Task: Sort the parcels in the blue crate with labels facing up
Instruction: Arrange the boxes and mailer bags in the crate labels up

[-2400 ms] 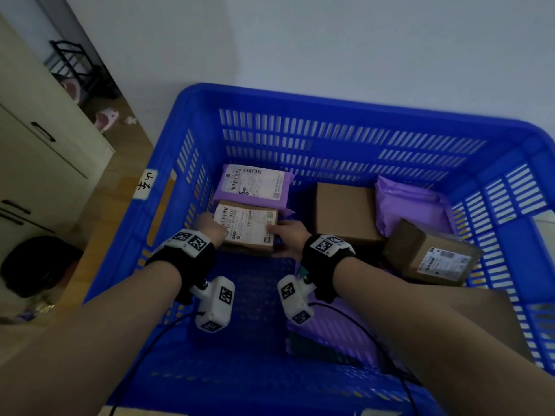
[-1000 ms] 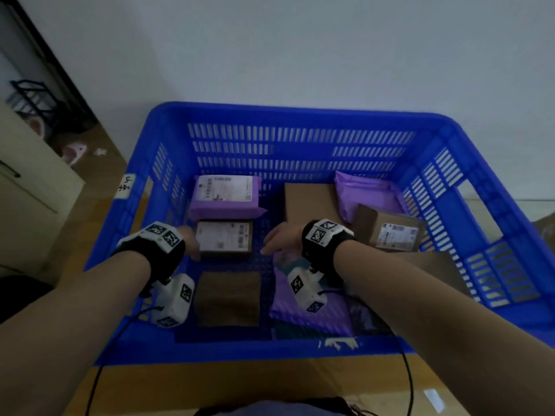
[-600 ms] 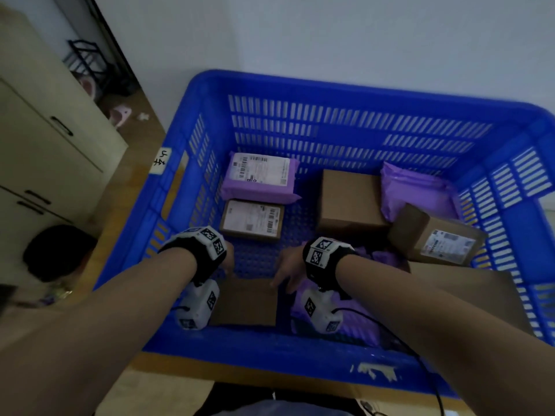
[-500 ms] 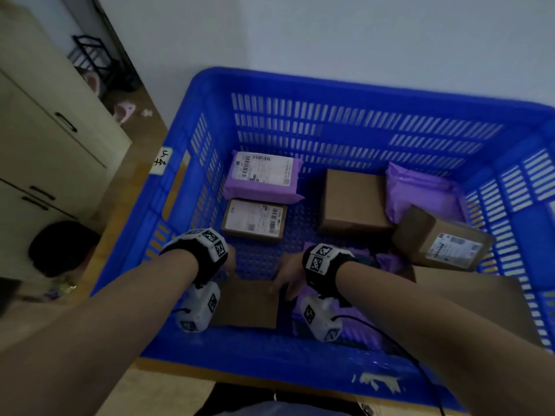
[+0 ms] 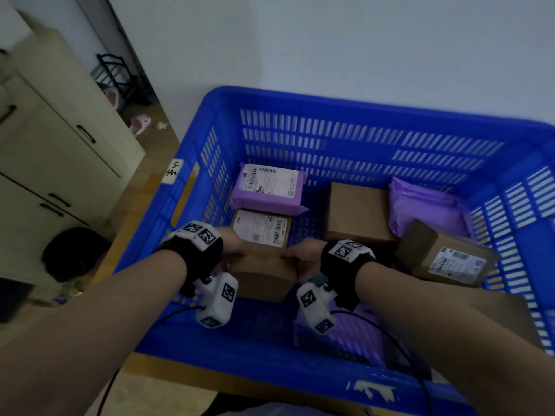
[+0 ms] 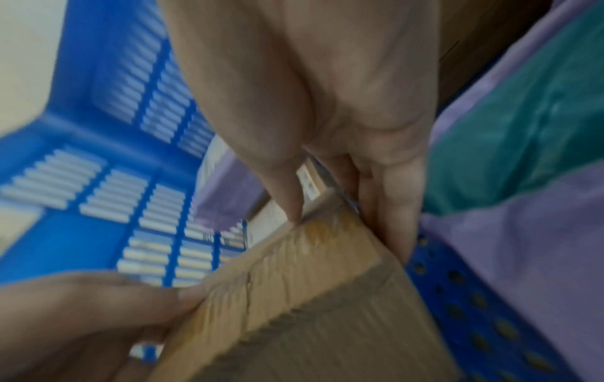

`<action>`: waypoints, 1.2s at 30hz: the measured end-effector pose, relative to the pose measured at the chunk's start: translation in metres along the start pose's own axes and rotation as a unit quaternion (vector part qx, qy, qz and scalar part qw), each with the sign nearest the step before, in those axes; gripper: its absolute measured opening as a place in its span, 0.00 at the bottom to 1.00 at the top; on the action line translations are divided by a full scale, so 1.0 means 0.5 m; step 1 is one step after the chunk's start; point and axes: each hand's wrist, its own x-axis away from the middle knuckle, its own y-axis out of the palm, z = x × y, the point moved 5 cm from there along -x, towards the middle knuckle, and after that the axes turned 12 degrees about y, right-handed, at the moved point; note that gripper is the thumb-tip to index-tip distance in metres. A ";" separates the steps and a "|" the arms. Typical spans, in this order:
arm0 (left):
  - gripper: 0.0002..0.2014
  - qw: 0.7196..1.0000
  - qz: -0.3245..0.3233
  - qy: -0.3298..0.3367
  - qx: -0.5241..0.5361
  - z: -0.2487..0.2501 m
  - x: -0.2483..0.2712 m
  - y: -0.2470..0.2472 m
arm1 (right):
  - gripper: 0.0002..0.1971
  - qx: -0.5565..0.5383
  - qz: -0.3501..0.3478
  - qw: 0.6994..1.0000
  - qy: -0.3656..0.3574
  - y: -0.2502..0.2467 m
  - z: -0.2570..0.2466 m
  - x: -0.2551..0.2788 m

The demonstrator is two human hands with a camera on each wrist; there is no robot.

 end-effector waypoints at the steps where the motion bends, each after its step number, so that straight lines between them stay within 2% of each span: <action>1: 0.13 0.998 0.007 0.009 0.060 0.008 0.009 -0.006 | 0.12 -0.012 0.002 1.000 -0.008 -0.011 -0.005 0.012; 3: 0.13 0.991 0.030 0.012 0.130 0.013 0.010 -0.024 | 0.12 -0.068 -0.028 0.997 -0.029 -0.026 -0.011 0.031; 5: 0.17 0.982 0.040 0.021 0.184 0.021 0.020 -0.041 | 0.17 -0.094 -0.044 0.993 -0.061 -0.046 -0.018 0.046; 10: 0.28 0.937 0.110 0.017 0.331 0.021 0.020 -0.070 | 0.20 -0.132 -0.081 0.983 -0.103 -0.071 -0.029 0.101; 13: 0.25 0.933 0.127 0.015 0.335 0.016 0.016 -0.070 | 0.19 -0.143 -0.070 0.978 -0.137 -0.077 -0.031 0.116; 16: 0.20 0.932 0.098 0.022 0.349 0.015 0.012 -0.055 | 0.08 -0.135 -0.041 0.974 -0.178 -0.078 -0.025 0.111; 17: 0.18 0.931 0.089 0.026 0.353 0.016 0.013 -0.052 | 0.11 -0.140 -0.026 0.971 -0.191 -0.079 -0.023 0.105; 20: 0.12 0.937 0.102 0.030 0.331 0.015 0.006 -0.050 | 0.31 -0.192 0.013 0.958 -0.214 -0.085 -0.014 0.077; 22: 0.10 0.942 0.118 0.022 0.314 0.006 -0.006 -0.049 | 0.34 -0.217 0.001 0.953 -0.213 -0.075 -0.013 0.060; 26: 0.08 0.951 0.122 0.006 0.285 -0.014 -0.034 -0.050 | 0.19 -0.142 0.006 0.962 -0.232 -0.041 -0.030 0.034; 27: 0.08 0.956 0.125 0.010 0.265 -0.021 -0.047 -0.052 | 0.19 -0.140 0.009 0.961 -0.238 -0.037 -0.036 0.028; 29: 0.15 0.964 0.123 0.030 0.232 -0.027 -0.078 -0.055 | 0.23 -0.141 -0.007 0.961 -0.240 -0.032 -0.043 0.016; 31: 0.21 0.957 0.118 0.047 0.261 -0.033 -0.104 -0.052 | 0.30 -0.122 -0.023 0.968 -0.220 -0.024 -0.048 0.006; 34: 0.26 0.936 0.149 0.066 0.311 -0.048 -0.141 -0.051 | 0.43 -0.106 0.003 0.968 -0.226 -0.021 -0.060 -0.005; 36: 0.27 0.929 0.171 0.073 0.321 -0.040 -0.137 -0.053 | 0.42 -0.109 0.013 0.964 -0.243 -0.027 -0.076 -0.008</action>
